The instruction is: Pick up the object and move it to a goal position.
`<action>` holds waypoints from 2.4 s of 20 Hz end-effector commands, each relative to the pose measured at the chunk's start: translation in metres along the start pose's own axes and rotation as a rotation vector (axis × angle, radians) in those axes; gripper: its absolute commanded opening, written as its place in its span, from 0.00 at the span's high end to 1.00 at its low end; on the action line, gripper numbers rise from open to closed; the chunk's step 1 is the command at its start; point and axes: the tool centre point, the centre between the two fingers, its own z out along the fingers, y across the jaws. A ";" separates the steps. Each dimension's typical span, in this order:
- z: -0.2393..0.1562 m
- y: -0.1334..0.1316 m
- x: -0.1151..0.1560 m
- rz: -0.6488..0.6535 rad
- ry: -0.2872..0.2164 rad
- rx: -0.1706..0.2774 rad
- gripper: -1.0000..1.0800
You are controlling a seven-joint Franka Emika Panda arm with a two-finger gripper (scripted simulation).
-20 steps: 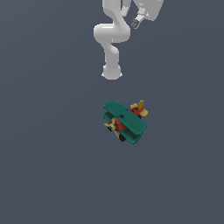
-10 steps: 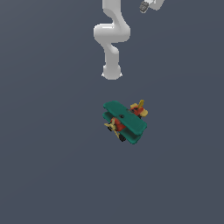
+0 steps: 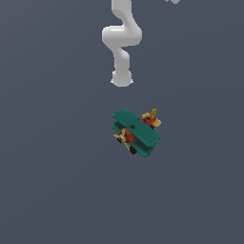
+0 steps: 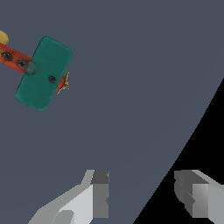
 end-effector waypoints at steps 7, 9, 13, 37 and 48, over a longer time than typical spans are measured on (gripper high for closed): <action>-0.026 0.001 0.018 -0.196 -0.115 -0.101 0.38; -0.031 0.000 0.023 -0.243 -0.145 -0.120 0.38; -0.039 -0.002 0.035 -0.339 -0.208 -0.155 0.38; -0.033 -0.035 0.133 -0.951 -0.638 -0.229 0.38; 0.004 -0.063 0.184 -1.250 -0.840 -0.181 0.38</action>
